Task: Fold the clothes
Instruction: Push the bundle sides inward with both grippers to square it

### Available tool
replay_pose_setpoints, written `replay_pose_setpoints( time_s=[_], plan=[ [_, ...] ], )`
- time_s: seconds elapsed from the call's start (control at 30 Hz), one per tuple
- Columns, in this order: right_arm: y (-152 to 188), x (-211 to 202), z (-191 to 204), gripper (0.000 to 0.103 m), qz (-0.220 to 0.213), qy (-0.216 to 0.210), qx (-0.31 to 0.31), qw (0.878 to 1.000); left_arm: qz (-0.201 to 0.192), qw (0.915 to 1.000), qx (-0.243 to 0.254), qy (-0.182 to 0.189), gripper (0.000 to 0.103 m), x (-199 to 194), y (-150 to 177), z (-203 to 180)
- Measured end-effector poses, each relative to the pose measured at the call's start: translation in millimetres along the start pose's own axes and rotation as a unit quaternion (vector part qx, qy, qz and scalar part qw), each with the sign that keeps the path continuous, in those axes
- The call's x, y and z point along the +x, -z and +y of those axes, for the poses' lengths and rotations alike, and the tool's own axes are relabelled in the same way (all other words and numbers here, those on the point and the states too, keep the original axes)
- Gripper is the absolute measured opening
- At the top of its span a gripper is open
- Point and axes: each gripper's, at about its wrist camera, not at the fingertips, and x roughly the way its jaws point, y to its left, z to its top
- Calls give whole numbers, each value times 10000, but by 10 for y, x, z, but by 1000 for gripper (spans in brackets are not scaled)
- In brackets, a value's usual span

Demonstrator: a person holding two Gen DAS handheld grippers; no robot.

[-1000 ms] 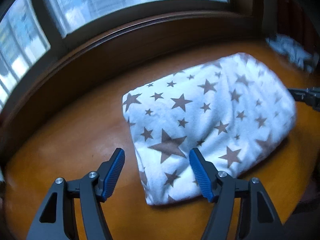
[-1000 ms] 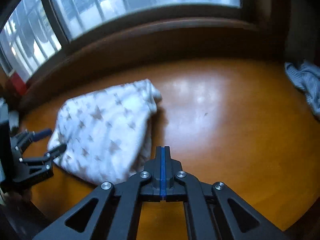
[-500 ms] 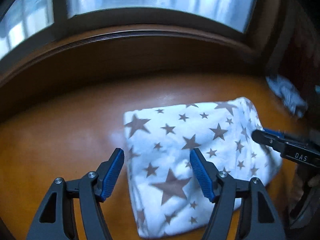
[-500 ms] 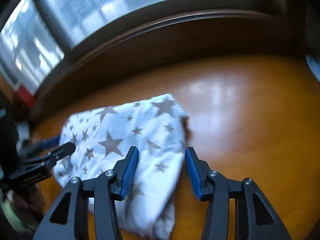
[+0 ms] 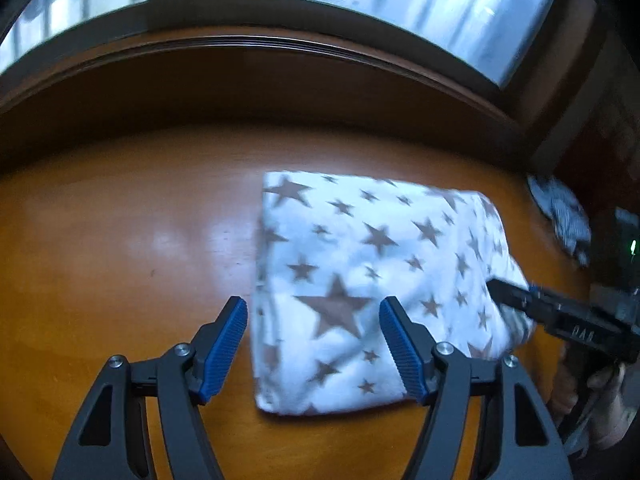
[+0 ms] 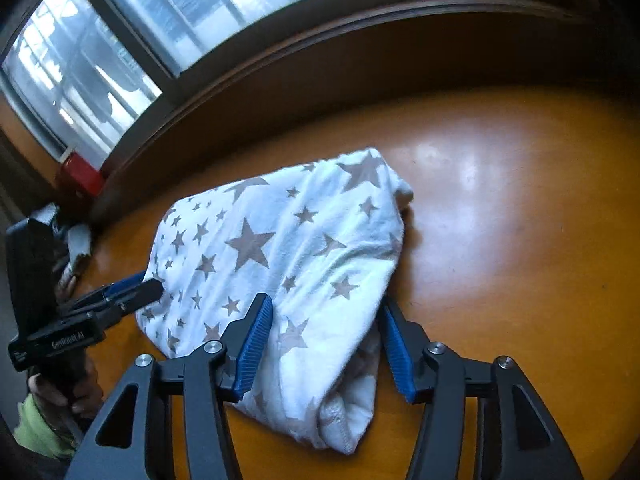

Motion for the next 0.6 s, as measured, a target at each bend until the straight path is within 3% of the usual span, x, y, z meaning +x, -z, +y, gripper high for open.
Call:
replay_pose_setpoints(
  time_s=[0.2, 0.33, 0.6],
  plan=[
    [122, -7, 181, 54, -72, 161, -229, 9996, 37, 9994, 280, 178, 65, 6, 79, 46],
    [232, -4, 392, 54, -148, 286, -206, 9993, 124, 9989, 350, 300, 65, -160, 225, 355],
    [532, 219, 1224, 54, -144, 278, -152, 9994, 179, 9991, 71, 375, 65, -592, 462, 1304]
  ],
)
